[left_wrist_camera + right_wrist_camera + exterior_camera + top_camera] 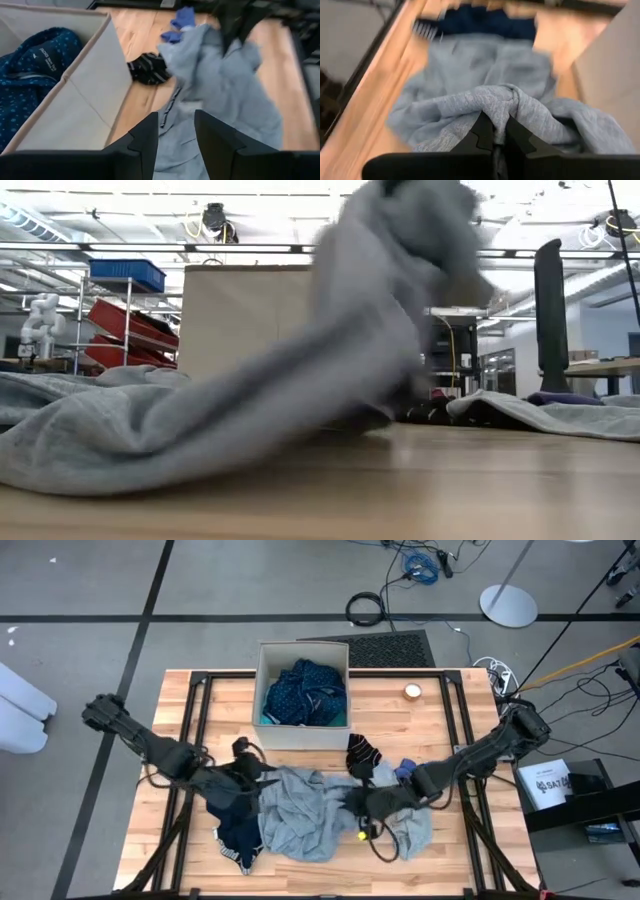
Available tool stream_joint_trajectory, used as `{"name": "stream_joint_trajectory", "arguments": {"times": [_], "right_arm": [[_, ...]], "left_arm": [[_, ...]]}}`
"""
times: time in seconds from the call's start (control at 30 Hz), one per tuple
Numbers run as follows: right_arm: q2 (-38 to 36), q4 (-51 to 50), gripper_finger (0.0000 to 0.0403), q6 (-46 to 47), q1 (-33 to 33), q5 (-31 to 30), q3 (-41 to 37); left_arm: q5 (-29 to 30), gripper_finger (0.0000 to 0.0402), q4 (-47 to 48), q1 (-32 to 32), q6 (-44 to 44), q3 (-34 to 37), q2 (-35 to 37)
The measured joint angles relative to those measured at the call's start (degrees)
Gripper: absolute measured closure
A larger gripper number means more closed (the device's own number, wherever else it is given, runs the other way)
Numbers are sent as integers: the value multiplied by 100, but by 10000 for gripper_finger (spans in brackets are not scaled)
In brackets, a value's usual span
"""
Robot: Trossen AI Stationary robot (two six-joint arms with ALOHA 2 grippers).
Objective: Sort clothes
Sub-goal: Put the gray shirt into the white laundry organizer
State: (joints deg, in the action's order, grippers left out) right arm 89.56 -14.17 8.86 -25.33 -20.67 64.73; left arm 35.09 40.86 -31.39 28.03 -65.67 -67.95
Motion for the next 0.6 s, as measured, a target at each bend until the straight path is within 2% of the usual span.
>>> {"name": "stream_joint_trajectory", "arguments": {"times": [0.07, 0.27, 0.47, 0.6], "right_arm": [[75, 478, 397, -362, 159, 47, 0], [729, 2231, 397, -1054, 633, 702, 5], [1813, 3750, 397, -1118, 952, 1247, 57], [2691, 4229, 397, -1130, 993, 1340, 395]], "left_arm": [[37, 265, 3, -93, 133, 0, 158], [233, 265, -8, -344, 317, 0, 370], [258, 265, 62, -428, 467, 0, 351], [267, 265, 57, -427, 471, 0, 348]]}}
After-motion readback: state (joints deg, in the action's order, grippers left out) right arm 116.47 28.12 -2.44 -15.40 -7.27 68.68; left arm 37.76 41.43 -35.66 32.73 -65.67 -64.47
